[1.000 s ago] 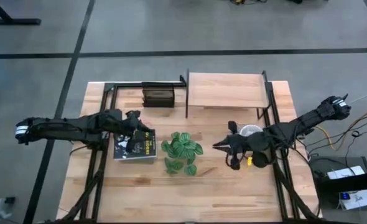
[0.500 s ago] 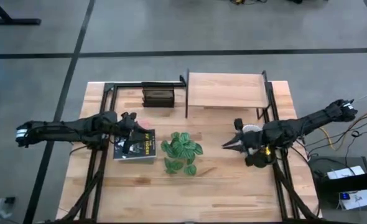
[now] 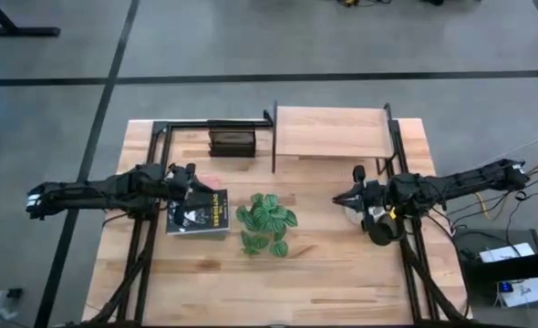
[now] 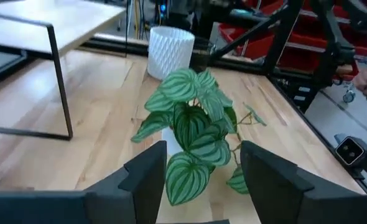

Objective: Stock shelves
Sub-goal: Return to Home Position

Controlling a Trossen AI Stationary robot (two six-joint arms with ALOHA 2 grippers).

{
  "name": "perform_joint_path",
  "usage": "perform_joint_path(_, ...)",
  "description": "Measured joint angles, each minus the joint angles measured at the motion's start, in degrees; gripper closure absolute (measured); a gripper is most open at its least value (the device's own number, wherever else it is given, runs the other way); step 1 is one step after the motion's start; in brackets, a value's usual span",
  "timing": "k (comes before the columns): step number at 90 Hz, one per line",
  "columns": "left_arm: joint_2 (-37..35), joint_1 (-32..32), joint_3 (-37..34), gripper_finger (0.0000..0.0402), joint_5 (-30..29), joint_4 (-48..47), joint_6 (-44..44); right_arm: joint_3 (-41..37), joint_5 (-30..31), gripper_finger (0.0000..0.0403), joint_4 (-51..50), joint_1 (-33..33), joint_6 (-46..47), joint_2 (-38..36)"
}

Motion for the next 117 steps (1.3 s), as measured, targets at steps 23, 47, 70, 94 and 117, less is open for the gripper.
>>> perform_joint_path(23,-5.66,0.0,-2.12,0.0222,0.0,-0.02,0.93,-3.19,-8.44,0.0389,1.75,-5.82,1.45,-4.08)
perform_joint_path(47,-13.67,0.01,-5.72,0.0233,-2.56,-1.63,0.49,-5.7,-8.95,0.0389,4.94,-9.07,2.69,-4.11)
perform_joint_path(70,-18.02,0.02,-6.1,0.0243,-4.5,-6.61,-0.1,-8.23,-8.99,0.0389,5.77,-10.33,4.83,-4.26)
perform_joint_path(94,-19.67,0.02,-6.49,0.0247,-4.71,-9.05,-1.68,-8.88,-12.0,0.0389,5.62,-12.89,3.29,-7.91)
perform_joint_path(117,-19.23,-0.77,-8.83,0.0236,-7.15,-5.86,-4.5,-8.88,-19.62,0.0389,2.32,-19.45,1.6,-12.54)
